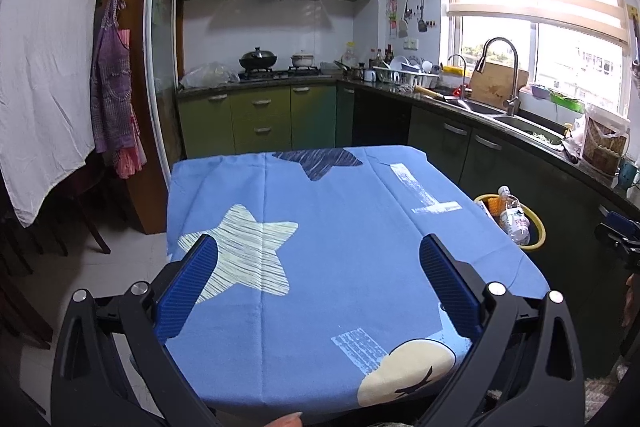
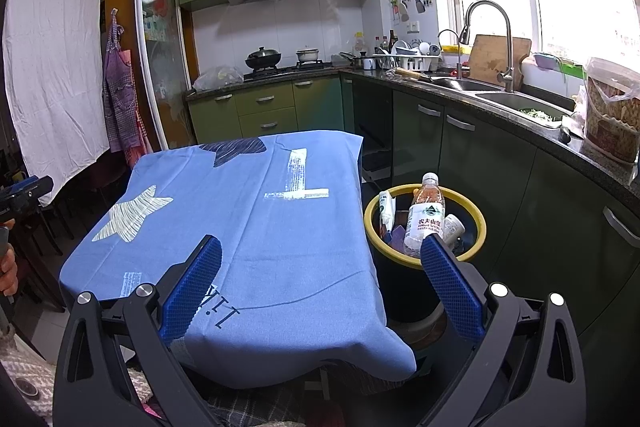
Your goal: Collect trash
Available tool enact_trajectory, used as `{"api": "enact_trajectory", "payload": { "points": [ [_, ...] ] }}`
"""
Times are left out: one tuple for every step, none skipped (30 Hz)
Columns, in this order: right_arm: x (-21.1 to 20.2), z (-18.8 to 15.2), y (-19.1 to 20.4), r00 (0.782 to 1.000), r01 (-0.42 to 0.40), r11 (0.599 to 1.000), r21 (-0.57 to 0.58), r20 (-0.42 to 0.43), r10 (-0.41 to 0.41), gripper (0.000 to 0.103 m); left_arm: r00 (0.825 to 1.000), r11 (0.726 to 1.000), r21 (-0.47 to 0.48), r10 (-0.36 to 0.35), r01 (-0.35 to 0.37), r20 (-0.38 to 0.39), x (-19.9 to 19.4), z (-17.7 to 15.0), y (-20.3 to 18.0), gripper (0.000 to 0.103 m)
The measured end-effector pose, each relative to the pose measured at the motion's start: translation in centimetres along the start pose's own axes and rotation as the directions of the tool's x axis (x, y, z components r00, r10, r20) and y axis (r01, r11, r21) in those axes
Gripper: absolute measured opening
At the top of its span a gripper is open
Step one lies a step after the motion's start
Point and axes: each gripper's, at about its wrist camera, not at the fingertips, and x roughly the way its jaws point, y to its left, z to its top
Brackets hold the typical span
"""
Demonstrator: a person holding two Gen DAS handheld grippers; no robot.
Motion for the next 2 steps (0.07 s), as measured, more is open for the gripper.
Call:
{"api": "enact_trajectory", "payload": {
  "points": [
    [0.01,-0.11,0.05,1.0,0.0,1.0,0.0,-0.001,0.0,0.098,1.0,1.0,-0.003,0.001,-0.001,-0.007,0.16,-0.06,0.06,0.096],
    [0.09,-0.1,-0.01,1.0,-0.001,1.0,0.001,-0.002,0.001,0.098,1.0,1.0,-0.007,0.001,-0.001,-0.012,0.3,-0.13,0.1,0.096]
  ]
}}
